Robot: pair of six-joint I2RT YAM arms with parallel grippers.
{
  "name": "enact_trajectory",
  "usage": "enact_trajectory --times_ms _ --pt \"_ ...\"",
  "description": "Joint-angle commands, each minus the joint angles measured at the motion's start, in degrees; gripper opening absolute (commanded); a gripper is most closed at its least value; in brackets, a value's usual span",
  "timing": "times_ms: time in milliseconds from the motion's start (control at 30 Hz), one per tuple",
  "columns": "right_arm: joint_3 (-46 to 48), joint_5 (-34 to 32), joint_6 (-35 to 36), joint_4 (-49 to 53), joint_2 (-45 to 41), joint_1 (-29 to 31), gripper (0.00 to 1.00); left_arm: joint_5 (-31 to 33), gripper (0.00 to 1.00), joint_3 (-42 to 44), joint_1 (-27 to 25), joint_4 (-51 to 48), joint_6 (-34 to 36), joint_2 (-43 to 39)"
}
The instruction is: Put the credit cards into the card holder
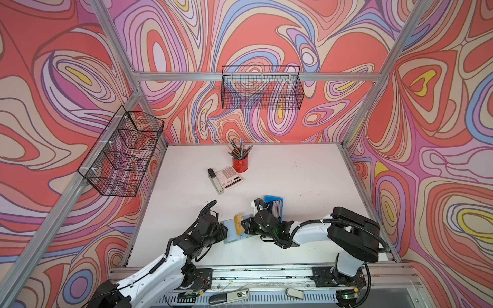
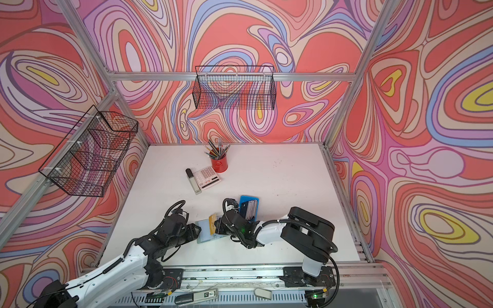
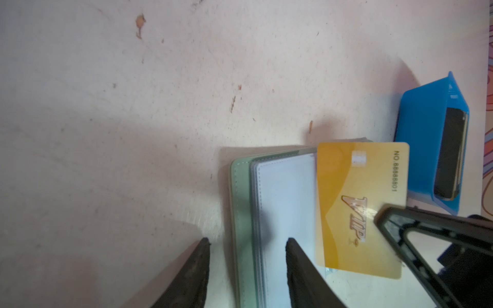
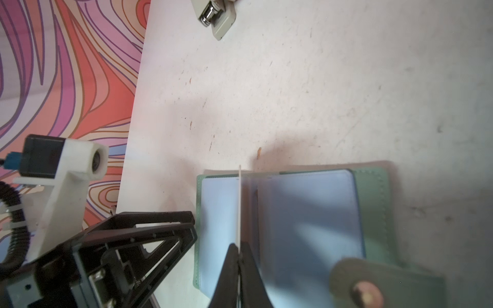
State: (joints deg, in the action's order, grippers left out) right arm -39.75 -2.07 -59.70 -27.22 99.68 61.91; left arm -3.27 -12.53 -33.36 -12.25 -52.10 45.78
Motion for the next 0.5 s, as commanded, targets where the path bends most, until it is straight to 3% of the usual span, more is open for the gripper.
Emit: enact_trajectory --times_ms 0,467 --pt "1.57 1.34 -2.19 -2.72 0.89 -0.21 0.00 -0.59 0.49 -0.78 0.32 1.24 0.42 0.36" --pt "4.56 3.63 -4.78 -7.32 3.25 -0.18 0.00 -1.29 0.48 -0.38 0.32 3.10 0.24 1.90"
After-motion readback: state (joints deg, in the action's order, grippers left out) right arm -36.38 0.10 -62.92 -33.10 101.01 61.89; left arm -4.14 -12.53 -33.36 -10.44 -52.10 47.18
